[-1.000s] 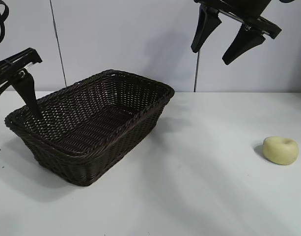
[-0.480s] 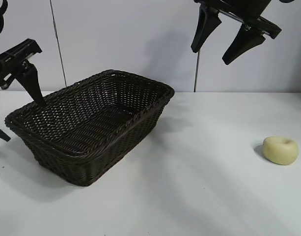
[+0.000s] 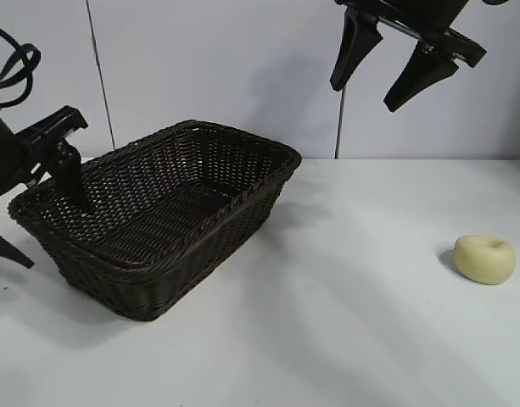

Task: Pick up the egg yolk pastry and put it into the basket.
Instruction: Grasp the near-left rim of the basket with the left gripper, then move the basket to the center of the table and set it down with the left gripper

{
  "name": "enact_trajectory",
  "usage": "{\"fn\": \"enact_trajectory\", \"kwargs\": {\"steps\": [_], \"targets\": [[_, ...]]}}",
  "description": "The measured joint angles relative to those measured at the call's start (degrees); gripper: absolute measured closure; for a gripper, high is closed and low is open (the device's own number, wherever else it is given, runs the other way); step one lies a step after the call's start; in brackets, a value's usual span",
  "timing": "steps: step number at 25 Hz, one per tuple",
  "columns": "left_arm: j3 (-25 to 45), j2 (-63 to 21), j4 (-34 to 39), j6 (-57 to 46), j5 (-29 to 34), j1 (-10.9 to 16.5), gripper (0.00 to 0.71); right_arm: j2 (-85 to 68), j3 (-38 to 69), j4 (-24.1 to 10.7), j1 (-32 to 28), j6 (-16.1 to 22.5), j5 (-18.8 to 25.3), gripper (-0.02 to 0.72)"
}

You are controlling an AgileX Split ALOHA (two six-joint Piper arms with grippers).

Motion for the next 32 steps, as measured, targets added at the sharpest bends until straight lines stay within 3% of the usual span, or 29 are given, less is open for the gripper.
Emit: {"fn": "enact_trajectory", "kwargs": {"steps": [8,14,17,25,32], "targets": [[0.0,3.6,-0.2,0.0,-0.5,0.0,0.228,0.0,0.0,0.0,0.0,0.0,0.0,0.185],[0.0,3.6,-0.4,0.0,-0.9,0.0,0.522,0.0,0.0,0.0,0.0,0.0,0.0,0.185],[0.0,3.6,-0.7,-0.3,-1.2,0.0,0.605,0.0,0.0,0.0,0.0,0.0,0.0,0.185],[0.0,3.5,-3.5,0.8,-0.6,0.0,0.604,0.0,0.0,0.0,0.0,0.0,0.0,0.185],[0.0,3.5,-12.0,11.0,1.5,0.6,0.604,0.0,0.0,0.0,0.0,0.0,0.0,0.185]]}}
